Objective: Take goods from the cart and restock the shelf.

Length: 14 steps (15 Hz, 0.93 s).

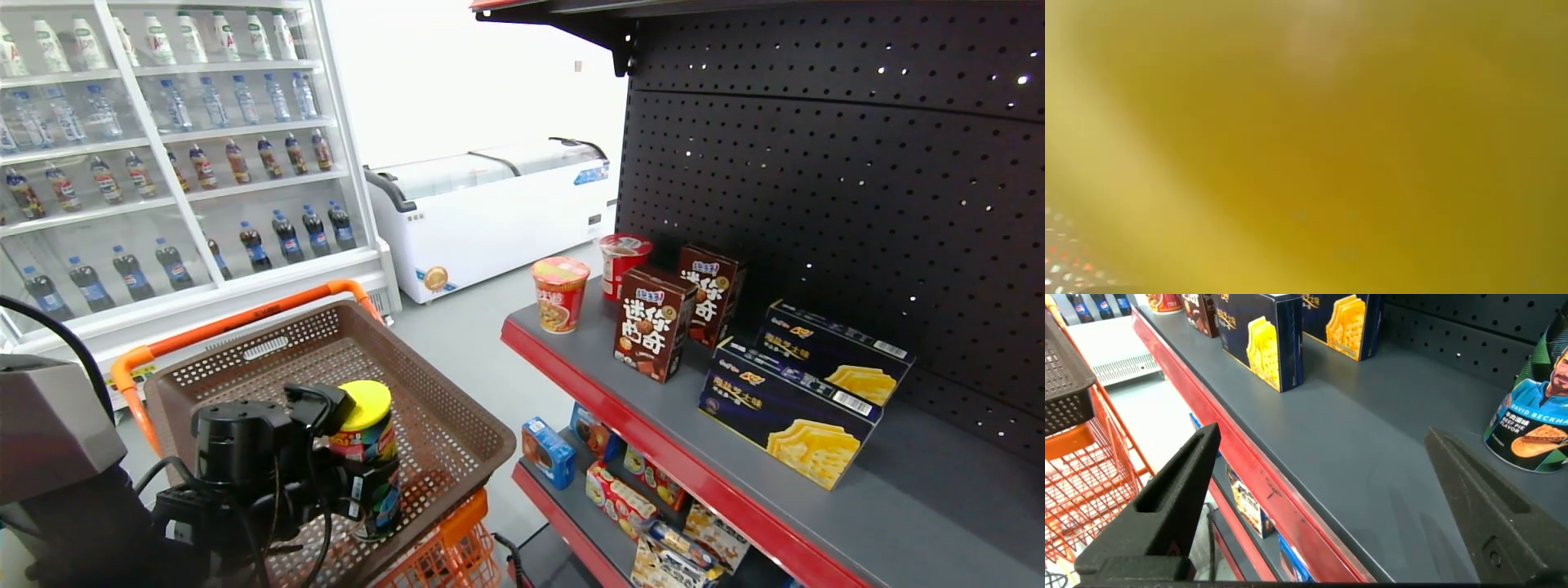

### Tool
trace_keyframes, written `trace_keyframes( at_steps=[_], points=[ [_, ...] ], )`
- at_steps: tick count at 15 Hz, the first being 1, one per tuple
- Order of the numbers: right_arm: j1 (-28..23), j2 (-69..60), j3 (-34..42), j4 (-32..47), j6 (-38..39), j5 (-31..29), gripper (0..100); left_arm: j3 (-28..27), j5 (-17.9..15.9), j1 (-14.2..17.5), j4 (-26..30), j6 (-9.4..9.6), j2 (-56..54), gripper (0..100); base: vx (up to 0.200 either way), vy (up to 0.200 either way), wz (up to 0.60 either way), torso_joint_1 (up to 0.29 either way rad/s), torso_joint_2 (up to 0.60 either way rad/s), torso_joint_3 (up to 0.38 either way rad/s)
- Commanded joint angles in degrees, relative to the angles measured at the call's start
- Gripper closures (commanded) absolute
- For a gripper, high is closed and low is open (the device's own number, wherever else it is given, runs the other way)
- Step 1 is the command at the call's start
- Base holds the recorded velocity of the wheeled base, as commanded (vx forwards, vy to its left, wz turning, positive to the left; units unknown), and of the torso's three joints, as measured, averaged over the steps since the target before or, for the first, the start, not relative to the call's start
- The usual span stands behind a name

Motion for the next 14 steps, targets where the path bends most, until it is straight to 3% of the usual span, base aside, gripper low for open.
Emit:
trace_keyframes(
  at_steps=[1, 4, 7, 10, 14],
  points=[
    [0.0, 0.0, 0.0, 0.0, 0.0, 0.0, 0, -0.3, 2.0, 0.1, 0.6, -0.58, -5.4, 100, 0.000, 0.000, 0.00, 0.000, 0.00, 0.000],
    [0.0, 0.0, 0.0, 0.0, 0.0, -0.1, 0, -2.8, 4.0, 0.4, 7.3, -1.90, -16.5, 100, 0.000, 0.000, 0.00, 0.000, 0.00, 0.000],
    [0.0, 0.0, 0.0, 0.0, 0.0, 0.0, 0, -6.0, 6.0, 2.0, 20.2, -1.90, -29.9, 100, 0.000, 0.000, 0.00, 0.000, 0.00, 0.000],
    [0.0, 0.0, 0.0, 0.0, 0.0, 0.0, 0, -7.2, 2.2, 2.3, 39.1, -1.55, -44.8, 100, 0.000, 0.000, 0.00, 0.000, 0.00, 0.000],
    [0.0, 0.0, 0.0, 0.0, 0.0, 0.0, 0, -6.0, 0.7, 4.0, 46.1, -1.99, -57.6, 100, 0.000, 0.000, 0.00, 0.000, 0.00, 0.000]
  ],
)
